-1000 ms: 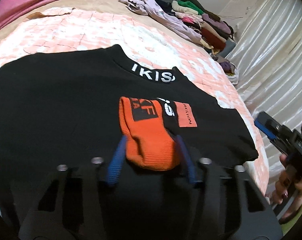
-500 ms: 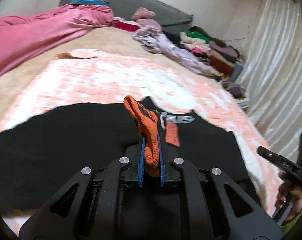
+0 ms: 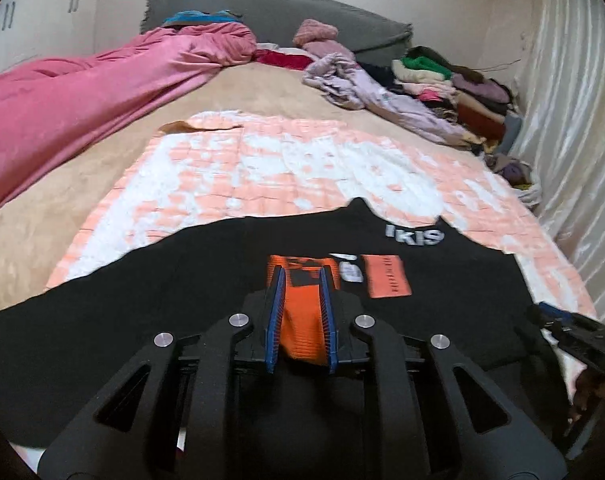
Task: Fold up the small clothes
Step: 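Lay the cuff flat on the shirt body and open the left tool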
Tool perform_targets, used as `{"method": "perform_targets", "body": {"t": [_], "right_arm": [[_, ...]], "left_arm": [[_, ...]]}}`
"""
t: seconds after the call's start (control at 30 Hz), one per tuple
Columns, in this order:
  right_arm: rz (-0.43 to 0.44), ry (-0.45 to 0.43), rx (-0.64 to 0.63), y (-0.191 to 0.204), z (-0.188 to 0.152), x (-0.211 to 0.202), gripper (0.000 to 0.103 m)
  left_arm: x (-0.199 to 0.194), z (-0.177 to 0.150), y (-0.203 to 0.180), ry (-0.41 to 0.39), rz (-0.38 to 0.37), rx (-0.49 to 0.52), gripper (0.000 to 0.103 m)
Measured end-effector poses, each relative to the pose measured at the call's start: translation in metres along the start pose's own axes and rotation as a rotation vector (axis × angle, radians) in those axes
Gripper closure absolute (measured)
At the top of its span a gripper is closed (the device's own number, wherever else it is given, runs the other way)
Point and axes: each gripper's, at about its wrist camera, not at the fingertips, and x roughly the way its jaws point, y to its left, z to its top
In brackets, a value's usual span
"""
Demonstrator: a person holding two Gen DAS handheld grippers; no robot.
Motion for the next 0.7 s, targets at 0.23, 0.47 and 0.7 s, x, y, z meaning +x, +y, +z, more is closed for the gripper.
{"method": "perform_targets", "body": {"t": [0.23,0.47,0.7], "right_arm": [[-0.053,0.083,-0.042,0.003,-0.012,0.018,0.06],[-0.033,0.087,-0.026,0.0,-0.016,0.021,0.052],[0.006,0.054,-0.012,0.004,-0.017,0.004,0.044]], "left_arm": [[0.034,-0.022,-0.031,0.135,0.003,0.124,0.07],[0.036,-0.024,-0.013,0.145,0.025,0.085,0.06],[0.024,-0.022,-0.005,0.13,0.022,0.047,0.05]]}}
